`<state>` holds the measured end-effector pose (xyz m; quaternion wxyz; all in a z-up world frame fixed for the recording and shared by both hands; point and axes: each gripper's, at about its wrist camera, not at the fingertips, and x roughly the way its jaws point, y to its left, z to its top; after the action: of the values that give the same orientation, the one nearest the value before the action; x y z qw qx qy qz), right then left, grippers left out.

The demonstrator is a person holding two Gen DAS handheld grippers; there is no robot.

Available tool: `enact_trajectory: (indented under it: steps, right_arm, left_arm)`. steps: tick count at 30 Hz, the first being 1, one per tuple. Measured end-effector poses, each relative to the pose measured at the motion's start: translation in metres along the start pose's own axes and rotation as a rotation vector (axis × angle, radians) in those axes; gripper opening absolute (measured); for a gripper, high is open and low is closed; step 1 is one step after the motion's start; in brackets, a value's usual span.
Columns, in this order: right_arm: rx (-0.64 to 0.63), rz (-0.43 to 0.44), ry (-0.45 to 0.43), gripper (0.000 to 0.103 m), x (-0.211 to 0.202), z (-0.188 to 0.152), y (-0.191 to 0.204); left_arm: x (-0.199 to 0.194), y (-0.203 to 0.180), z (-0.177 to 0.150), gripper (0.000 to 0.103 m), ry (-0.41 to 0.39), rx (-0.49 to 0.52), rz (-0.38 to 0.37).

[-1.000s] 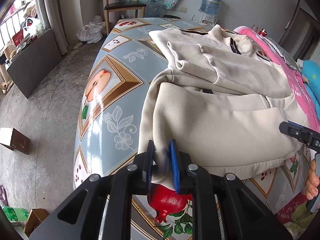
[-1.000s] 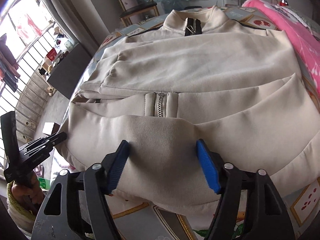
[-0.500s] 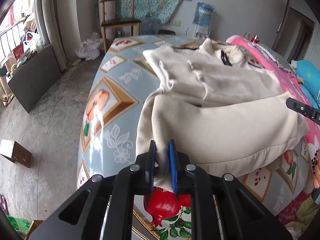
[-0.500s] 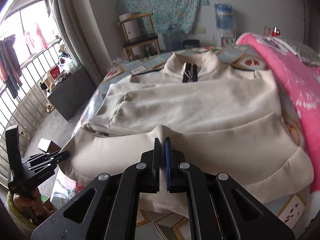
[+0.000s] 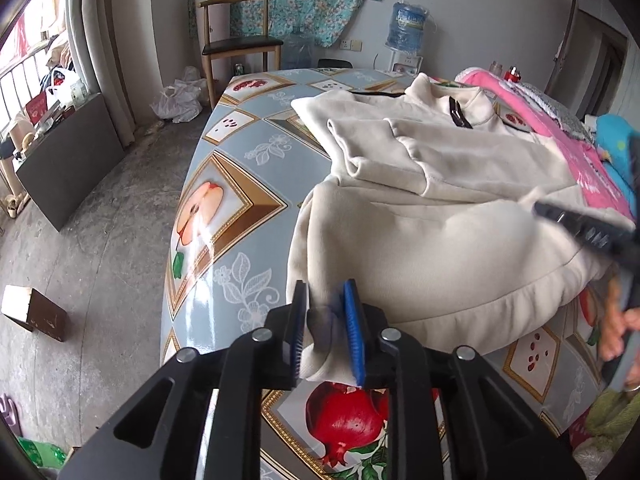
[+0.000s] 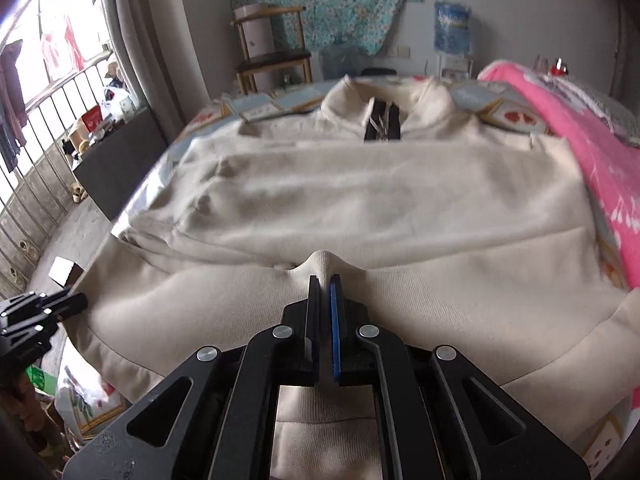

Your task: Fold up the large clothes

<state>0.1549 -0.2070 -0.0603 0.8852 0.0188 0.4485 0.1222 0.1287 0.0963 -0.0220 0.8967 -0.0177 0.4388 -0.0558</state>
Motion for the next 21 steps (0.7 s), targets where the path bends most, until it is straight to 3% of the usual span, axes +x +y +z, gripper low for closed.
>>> enact_trajectory:
  steps: [5, 7, 8, 9, 15, 19, 20, 21]
  right_arm:
    - [0.031, 0.027, -0.011, 0.004, -0.005, 0.001, -0.005]
    - [0.029, 0.029, -0.037, 0.004, -0.014, 0.005, -0.003]
    - [0.034, 0.036, -0.048, 0.004, -0.017, 0.006, -0.003]
    - [0.035, 0.039, -0.052, 0.004, -0.018, 0.008, -0.003]
    - [0.048, 0.042, -0.009, 0.004, -0.008, 0.001, -0.007]
    - [0.044, 0.043, -0.004, 0.004, -0.008, -0.001, -0.007]
    - [0.044, 0.045, -0.003, 0.004, -0.008, -0.002, -0.007]
    - [0.044, 0.047, -0.003, 0.004, -0.008, -0.003, -0.007]
  left_arm:
    - [-0.010, -0.003, 0.014, 0.025, -0.053, 0.011, -0.037]
    - [-0.006, -0.012, 0.023, 0.032, -0.041, 0.045, -0.070]
    - [0.000, -0.020, 0.028, 0.043, -0.018, 0.081, -0.076]
    - [0.007, -0.027, 0.031, 0.048, 0.009, 0.114, -0.065]
    - [0.053, -0.054, 0.036, 0.049, 0.125, 0.240, 0.027]
    - [0.057, -0.052, 0.036, 0.050, 0.105, 0.224, 0.034]
    - [0.058, -0.049, 0.036, 0.046, 0.103, 0.206, 0.028]
    - [0.058, -0.048, 0.035, 0.035, 0.094, 0.200, 0.041]
